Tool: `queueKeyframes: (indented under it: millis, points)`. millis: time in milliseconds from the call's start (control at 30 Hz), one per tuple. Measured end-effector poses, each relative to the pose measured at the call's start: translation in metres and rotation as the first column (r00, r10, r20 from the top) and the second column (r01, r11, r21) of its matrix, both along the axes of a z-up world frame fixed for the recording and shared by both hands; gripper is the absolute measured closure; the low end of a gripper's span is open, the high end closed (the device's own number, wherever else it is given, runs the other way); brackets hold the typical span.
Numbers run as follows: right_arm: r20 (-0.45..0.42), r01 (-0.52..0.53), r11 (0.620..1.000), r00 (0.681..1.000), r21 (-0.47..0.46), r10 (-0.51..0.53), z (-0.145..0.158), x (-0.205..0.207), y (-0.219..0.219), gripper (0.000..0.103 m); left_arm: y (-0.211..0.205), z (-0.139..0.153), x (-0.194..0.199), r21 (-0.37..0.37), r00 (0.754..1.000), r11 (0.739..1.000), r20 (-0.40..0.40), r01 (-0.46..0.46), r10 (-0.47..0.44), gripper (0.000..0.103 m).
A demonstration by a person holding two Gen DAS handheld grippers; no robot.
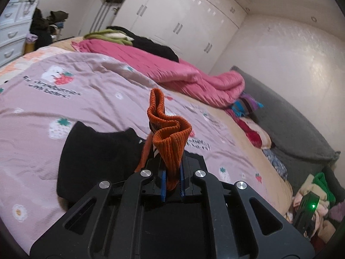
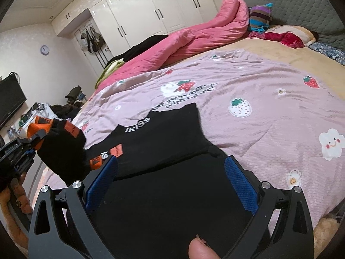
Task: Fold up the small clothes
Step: 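Lower the orange cuff onto the shirt body and open the left tool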
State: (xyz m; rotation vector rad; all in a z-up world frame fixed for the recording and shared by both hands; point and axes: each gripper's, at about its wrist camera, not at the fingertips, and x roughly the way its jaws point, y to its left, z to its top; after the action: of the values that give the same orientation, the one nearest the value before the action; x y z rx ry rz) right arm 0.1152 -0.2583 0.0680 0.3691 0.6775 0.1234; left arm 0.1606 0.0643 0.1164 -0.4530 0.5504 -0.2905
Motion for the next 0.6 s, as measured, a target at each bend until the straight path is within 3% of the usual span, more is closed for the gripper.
queueKeyframes:
  millis: [600]
  points:
    - [-0.046, 0.111, 0.994, 0.993, 0.021, -0.11, -0.016, -0.001, -0.052, 0.005, -0.063, -0.058, 0.04, 0.043, 0.977, 0.987, -0.155, 0.155, -0.147, 0.101]
